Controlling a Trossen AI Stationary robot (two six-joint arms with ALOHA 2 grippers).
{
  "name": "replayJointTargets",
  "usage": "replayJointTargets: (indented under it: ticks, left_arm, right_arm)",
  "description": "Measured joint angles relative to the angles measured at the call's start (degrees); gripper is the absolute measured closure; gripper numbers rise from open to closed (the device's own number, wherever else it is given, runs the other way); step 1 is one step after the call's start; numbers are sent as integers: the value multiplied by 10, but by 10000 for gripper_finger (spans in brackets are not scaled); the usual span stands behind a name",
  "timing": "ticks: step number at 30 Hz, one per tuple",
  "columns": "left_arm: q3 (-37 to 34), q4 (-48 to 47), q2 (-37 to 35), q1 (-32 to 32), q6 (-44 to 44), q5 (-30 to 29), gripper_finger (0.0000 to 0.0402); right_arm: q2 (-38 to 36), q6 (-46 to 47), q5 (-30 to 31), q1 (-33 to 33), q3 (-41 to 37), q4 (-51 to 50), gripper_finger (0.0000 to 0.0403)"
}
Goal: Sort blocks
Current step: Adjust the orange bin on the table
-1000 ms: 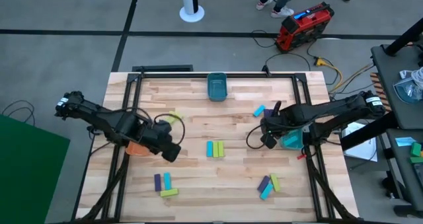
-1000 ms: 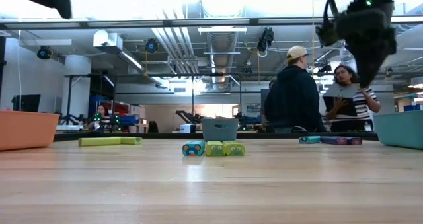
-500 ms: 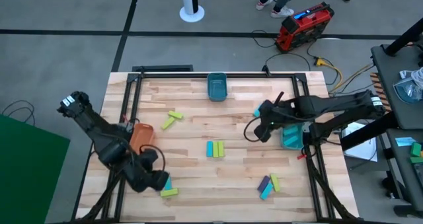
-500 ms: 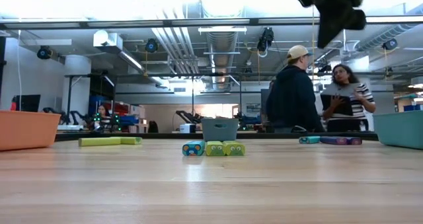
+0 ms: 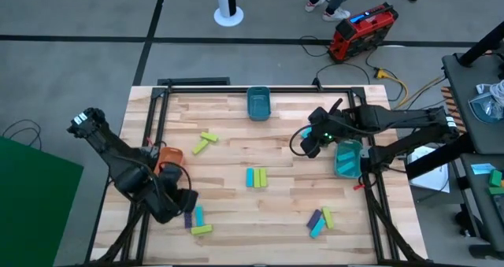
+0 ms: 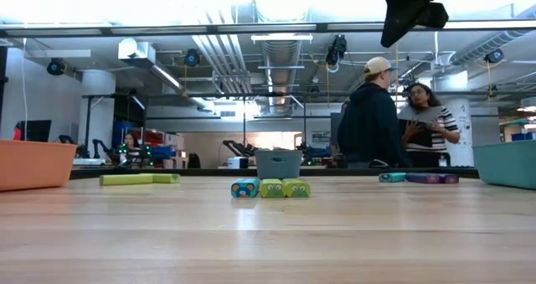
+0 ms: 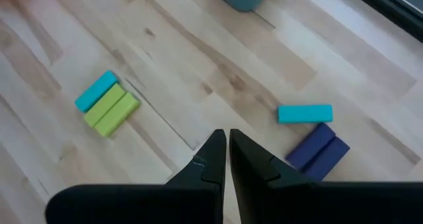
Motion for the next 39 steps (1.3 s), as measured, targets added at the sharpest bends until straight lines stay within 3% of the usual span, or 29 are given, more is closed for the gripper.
replayJointTargets:
  ticks: [3, 8, 14, 19, 31, 39]
  left_arm:
    - [3, -24, -15, 26, 8, -1, 282]
    - [-5, -32, -28, 81, 60, -17, 388]
    - [-39, -17, -29, 157, 171, -16, 400]
    - [-95, 8, -32, 202, 210, -12, 401]
    - [-237, 63, -29, 250, 212, -11, 402]
    - [-294, 99, -29, 257, 207, -11, 402]
  right_arm:
    - [0, 6, 3, 0, 0, 5, 390]
    - [0, 10, 8, 0, 0, 25, 390]
    - [4, 16, 8, -4, -1, 29, 390]
    - [5, 26, 8, -9, -1, 29, 390]
    - [5, 26, 9, -32, -1, 30, 390]
    - [5, 28, 9, -36, -1, 31, 390]
